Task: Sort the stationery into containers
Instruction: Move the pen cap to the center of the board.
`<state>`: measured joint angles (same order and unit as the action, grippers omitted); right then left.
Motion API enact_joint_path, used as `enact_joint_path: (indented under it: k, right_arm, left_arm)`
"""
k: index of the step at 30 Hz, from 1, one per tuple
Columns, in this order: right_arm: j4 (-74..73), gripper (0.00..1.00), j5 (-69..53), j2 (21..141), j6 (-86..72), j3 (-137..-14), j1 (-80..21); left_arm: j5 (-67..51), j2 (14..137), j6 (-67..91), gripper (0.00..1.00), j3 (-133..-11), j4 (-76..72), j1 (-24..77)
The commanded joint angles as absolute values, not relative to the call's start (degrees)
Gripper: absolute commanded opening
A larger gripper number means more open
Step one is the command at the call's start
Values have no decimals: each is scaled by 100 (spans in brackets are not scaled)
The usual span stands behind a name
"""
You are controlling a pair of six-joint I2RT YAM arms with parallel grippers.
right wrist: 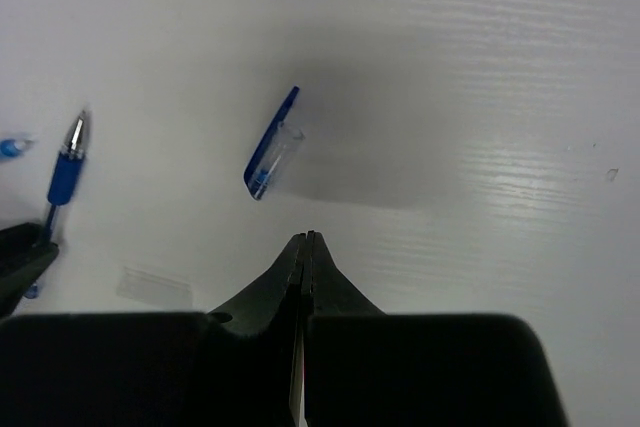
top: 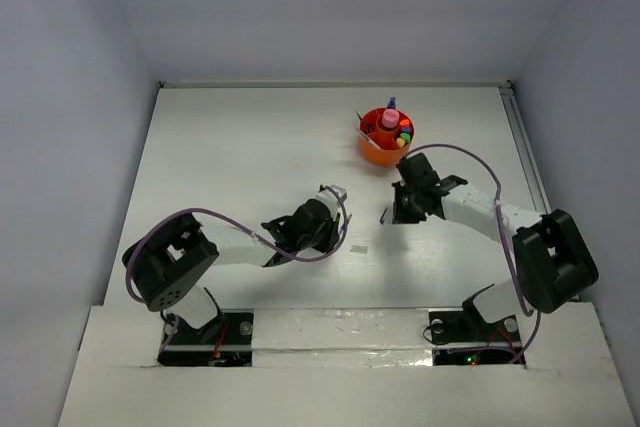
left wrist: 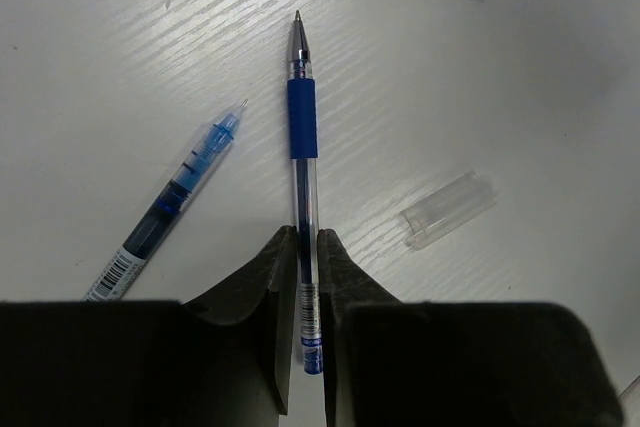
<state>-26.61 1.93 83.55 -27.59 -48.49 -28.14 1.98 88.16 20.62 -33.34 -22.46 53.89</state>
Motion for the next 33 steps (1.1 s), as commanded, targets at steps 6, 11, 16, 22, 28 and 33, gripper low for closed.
enact_joint_path:
  k: [6, 11, 16, 22, 28, 33]
  right_arm:
    - [-2496, 0, -193, 8604, -2470, -4807, -2865]
    - [-2496, 0, -150, 8833, -2364, -4948, -2918]
    - [-2365, 0, -263, 8965, -2338, -4948, -2970]
    - [-2119, 0, -272, 9263, -2382, -5141, -2971]
    - [-1960, 0, -361, 9545, -2496, -5326, -3023]
    - [-1670, 0, -351, 9615, -2785, -5414, -3023]
  left_arm:
    - [1045, 8771, 2039, 25, -3603, -1662, 5713]
    - [1300, 8903, 2118, 28, -3761, -1389, 5836]
    - [1503, 8974, 2197, 28, -3858, -1204, 6002]
    - [1485, 8930, 2224, 24, -3779, -1309, 6003]
    - [1477, 8930, 2224, 22, -3762, -1353, 6003]
    - [1485, 8982, 2206, 21, -3771, -1389, 6003]
